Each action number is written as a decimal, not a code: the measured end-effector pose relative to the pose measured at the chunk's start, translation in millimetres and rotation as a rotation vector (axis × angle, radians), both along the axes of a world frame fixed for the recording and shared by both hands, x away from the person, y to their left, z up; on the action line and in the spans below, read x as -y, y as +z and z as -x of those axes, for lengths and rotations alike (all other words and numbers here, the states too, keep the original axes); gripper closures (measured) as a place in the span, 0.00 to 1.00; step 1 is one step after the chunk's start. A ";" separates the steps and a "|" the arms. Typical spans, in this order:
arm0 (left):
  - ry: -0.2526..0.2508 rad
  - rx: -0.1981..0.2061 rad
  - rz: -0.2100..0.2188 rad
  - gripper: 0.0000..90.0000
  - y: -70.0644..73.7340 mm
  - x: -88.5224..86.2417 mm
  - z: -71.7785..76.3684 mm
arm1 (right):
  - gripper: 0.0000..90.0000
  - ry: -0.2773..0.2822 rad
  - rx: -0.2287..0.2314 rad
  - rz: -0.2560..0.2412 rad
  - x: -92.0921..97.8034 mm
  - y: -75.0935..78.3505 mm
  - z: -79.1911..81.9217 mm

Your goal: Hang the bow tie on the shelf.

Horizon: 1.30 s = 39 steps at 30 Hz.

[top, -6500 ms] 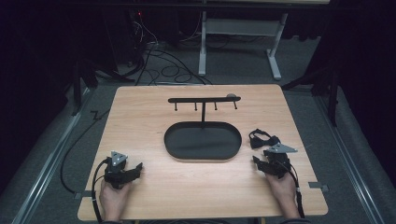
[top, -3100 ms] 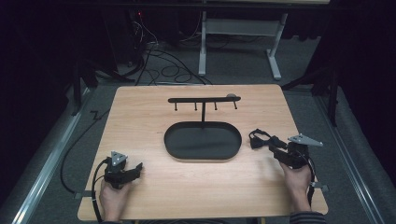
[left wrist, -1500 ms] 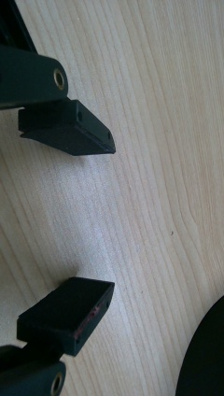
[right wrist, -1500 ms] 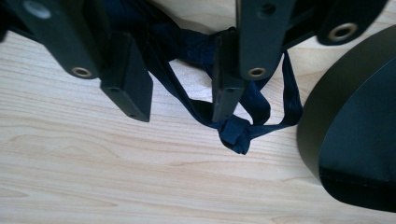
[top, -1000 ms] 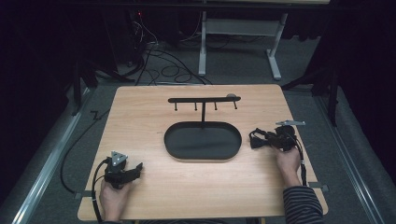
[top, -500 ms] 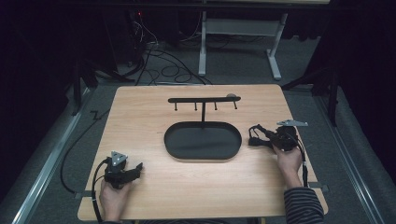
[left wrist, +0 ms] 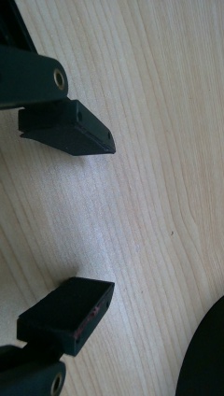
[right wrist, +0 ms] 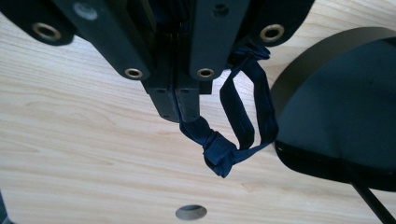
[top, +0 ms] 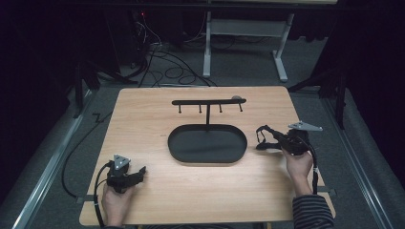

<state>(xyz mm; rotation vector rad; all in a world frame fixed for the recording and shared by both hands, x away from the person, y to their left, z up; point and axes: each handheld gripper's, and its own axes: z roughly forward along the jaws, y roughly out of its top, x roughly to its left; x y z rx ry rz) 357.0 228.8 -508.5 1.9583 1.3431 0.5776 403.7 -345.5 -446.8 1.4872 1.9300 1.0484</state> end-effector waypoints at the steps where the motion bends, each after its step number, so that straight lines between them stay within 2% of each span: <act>1: 0.000 0.000 0.000 0.32 0.0 0.0 0.0 | 1.00 0.000 0.008 0.000 0.1 1.8 1.9; 15: 0.000 0.000 0.000 0.32 0.0 0.0 0.0 | 1.00 0.052 0.068 -0.004 -9.0 18.6 21.2; 19: 0.000 0.000 0.000 0.32 0.0 0.0 0.0 | 1.00 0.065 0.076 0.038 -14.9 21.8 27.6; 24: 0.000 0.000 -0.001 0.32 0.0 0.0 0.1 | 1.00 0.085 0.087 0.010 -17.3 24.9 32.9; 33: 0.001 0.000 -0.001 0.32 0.0 0.1 0.1 | 1.00 0.138 0.109 0.034 -31.6 34.4 41.2; 39: 0.001 0.000 0.000 0.32 0.0 0.1 0.1 | 1.00 0.171 0.117 0.018 -41.0 40.9 42.2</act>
